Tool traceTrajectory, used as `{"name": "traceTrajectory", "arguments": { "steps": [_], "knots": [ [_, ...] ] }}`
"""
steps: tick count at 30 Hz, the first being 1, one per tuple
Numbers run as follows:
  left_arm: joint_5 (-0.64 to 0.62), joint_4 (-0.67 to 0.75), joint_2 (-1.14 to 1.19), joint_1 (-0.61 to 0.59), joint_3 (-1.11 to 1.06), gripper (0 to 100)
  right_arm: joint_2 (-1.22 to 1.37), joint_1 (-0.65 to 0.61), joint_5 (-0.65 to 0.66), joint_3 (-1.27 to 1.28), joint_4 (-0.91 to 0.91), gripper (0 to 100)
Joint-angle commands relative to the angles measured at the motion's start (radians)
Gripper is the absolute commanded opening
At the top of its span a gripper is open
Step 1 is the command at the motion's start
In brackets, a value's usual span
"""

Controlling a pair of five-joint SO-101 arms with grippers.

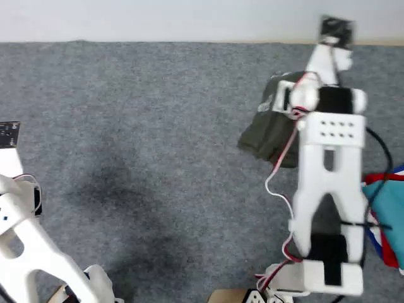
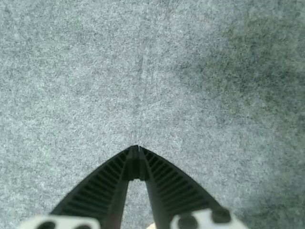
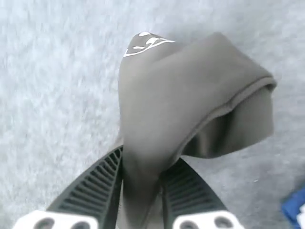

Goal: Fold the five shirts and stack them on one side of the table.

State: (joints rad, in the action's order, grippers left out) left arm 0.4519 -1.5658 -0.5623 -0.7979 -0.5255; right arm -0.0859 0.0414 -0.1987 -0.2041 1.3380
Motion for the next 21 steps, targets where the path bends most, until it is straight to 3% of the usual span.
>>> {"name": "traceTrajectory", "arguments": {
  "steps": [1, 9, 21],
  "knots": [
    [0.002, -0.006, -0.026, 0.000, 0.004, 0, -0.131, 0.079, 0.040, -0.069, 0.001, 0.9],
    [0.002, -0.011, -0.025, 0.000, 0.004, 0, -0.223, 0.266, 0.149, -0.071, -0.008, 0.9],
    [0.002, -0.003, -0.020, 0.005, 0.004, 0, -0.228, 0.498, 0.169, -0.072, -0.033, 0.9]
  ]
}}
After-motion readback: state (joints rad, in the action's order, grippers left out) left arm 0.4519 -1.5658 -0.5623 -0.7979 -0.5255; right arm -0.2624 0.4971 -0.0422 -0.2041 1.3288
